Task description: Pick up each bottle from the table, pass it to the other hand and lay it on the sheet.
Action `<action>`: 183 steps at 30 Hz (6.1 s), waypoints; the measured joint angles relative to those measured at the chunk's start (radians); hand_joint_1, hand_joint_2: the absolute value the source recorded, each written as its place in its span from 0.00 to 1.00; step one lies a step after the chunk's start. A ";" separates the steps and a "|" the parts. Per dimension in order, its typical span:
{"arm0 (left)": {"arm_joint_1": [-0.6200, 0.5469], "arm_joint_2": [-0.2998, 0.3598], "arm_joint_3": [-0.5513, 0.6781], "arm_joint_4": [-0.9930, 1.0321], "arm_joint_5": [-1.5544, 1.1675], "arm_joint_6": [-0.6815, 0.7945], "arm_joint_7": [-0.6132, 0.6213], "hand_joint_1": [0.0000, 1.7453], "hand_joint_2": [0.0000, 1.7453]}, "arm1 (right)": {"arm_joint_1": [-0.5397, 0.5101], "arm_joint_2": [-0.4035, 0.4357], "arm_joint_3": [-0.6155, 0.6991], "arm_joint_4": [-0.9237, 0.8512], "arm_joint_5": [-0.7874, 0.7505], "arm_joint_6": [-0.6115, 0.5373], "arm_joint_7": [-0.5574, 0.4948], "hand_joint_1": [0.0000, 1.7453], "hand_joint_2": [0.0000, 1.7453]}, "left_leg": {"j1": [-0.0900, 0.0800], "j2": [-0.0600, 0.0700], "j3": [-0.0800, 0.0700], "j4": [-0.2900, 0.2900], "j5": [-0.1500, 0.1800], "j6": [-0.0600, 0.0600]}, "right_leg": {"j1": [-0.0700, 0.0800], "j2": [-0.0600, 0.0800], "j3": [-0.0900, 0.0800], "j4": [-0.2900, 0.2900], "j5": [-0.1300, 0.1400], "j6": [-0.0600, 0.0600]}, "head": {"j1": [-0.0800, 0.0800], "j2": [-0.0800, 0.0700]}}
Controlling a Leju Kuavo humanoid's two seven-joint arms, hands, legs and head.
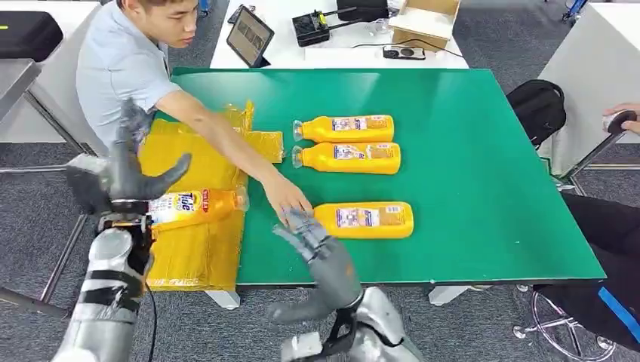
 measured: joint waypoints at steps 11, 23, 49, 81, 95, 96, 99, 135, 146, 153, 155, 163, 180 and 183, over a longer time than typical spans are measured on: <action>0.292 -0.061 0.006 -0.346 0.054 0.051 -0.092 0.00 1.00 | 0.027 -0.051 -0.312 0.050 0.319 0.052 0.282 0.00 1.00 | 0.000 -0.001 -0.001 0.000 -0.001 0.000 | 0.000 0.000 0.000 -0.001 0.000 0.000 | 0.000 0.000; 0.391 -0.087 -0.019 -0.467 0.032 0.071 -0.118 0.00 1.00 | -0.005 -0.084 -0.411 0.138 0.378 0.127 0.372 0.00 1.00 | 0.000 -0.001 -0.001 0.000 0.000 0.000 | 0.000 0.000 0.000 -0.001 0.000 0.000 | 0.000 0.000; 0.303 -0.087 -0.125 -0.359 0.053 0.059 -0.060 0.00 1.00 | -0.309 -0.076 -0.451 0.620 0.360 0.176 0.306 0.00 1.00 | 0.000 -0.001 0.000 0.000 0.000 0.001 | 0.000 0.000 0.000 0.000 0.000 0.001 | 0.000 0.000; 0.265 -0.076 -0.140 -0.275 0.049 0.011 -0.008 0.00 1.00 | -0.499 -0.058 -0.351 0.824 0.362 0.551 0.499 1.00 1.00 | 0.000 0.002 0.019 0.000 -0.004 0.000 | 0.000 0.004 0.005 -0.002 -0.002 0.001 | 0.001 0.000; 0.266 -0.059 -0.144 -0.240 0.027 0.005 -0.006 0.00 1.00 | -0.516 -0.058 -0.357 0.848 0.306 0.591 0.481 1.00 1.00 | 0.000 0.003 0.022 0.000 -0.002 0.000 | 0.000 0.004 0.018 -0.002 0.001 0.000 | 0.001 0.000; 0.266 -0.059 -0.144 -0.239 0.023 0.001 -0.006 0.00 1.00 | -0.516 -0.059 -0.360 0.848 0.281 0.606 0.458 1.00 1.00 | 0.000 0.003 0.022 0.000 -0.002 0.000 | 0.000 0.004 0.018 -0.002 0.001 0.000 | 0.000 0.000; 0.267 -0.058 -0.145 -0.235 0.022 -0.008 -0.010 0.00 1.00 | -0.503 -0.061 -0.380 0.848 0.199 0.633 0.360 1.00 1.00 | 0.000 0.004 0.022 0.000 -0.003 0.000 | 0.000 0.005 0.018 -0.002 0.001 0.000 | 0.000 0.000; 0.428 -0.132 -0.378 -0.252 0.145 -0.168 0.072 0.00 1.00 | -0.013 0.159 -0.252 0.164 -0.180 0.318 -0.088 1.00 1.00 | 0.000 0.001 0.000 0.000 -0.002 0.000 | 0.000 0.003 0.000 -0.001 0.000 0.001 | 0.000 0.000; 0.388 -0.126 -0.408 -0.247 0.200 -0.221 0.091 0.00 1.00 | -0.126 0.197 -0.125 0.354 -0.150 0.290 -0.086 1.00 1.00 | 0.000 0.001 0.000 0.000 -0.002 0.001 | 0.000 0.003 0.000 -0.001 0.000 0.001 | 0.000 0.000; 0.372 -0.125 -0.408 -0.234 0.181 -0.216 0.115 1.00 1.00 | -0.147 0.208 -0.113 0.400 -0.180 0.293 -0.085 1.00 1.00 | 0.000 0.001 0.000 0.000 -0.002 0.000 | 0.000 0.003 0.000 -0.001 0.000 0.001 | 0.000 0.000; 0.369 -0.122 -0.412 -0.231 0.144 -0.192 0.121 1.00 1.00 | -0.147 0.208 -0.111 0.408 -0.198 0.296 -0.085 1.00 1.00 | 0.000 0.001 0.000 0.000 -0.002 0.001 | 0.000 0.003 0.000 -0.001 0.000 0.001 | 0.000 0.000; 0.359 -0.117 -0.437 -0.221 0.038 -0.132 0.122 1.00 1.00 | -0.148 0.209 -0.108 0.423 -0.221 0.307 -0.085 1.00 1.00 | 0.000 0.001 -0.001 0.000 -0.002 0.001 | 0.000 0.003 0.000 -0.001 0.000 0.001 | 0.000 0.000; 0.323 -0.098 -0.426 -0.181 0.188 -0.250 0.169 1.00 1.00 | -0.134 0.204 -0.054 0.384 -0.281 0.254 -0.089 0.00 0.00 | 0.000 0.001 0.000 0.000 -0.002 0.000 | 0.000 0.003 -0.001 -0.001 0.000 0.001 | 0.000 0.000; 0.288 -0.085 -0.406 -0.148 0.220 -0.248 0.194 1.00 1.00 | -0.132 0.190 -0.005 0.342 -0.328 0.182 -0.089 0.00 0.00 | 0.000 0.001 0.000 0.000 -0.001 0.000 | 0.000 0.003 -0.001 -0.001 0.000 0.001 | 0.000 0.000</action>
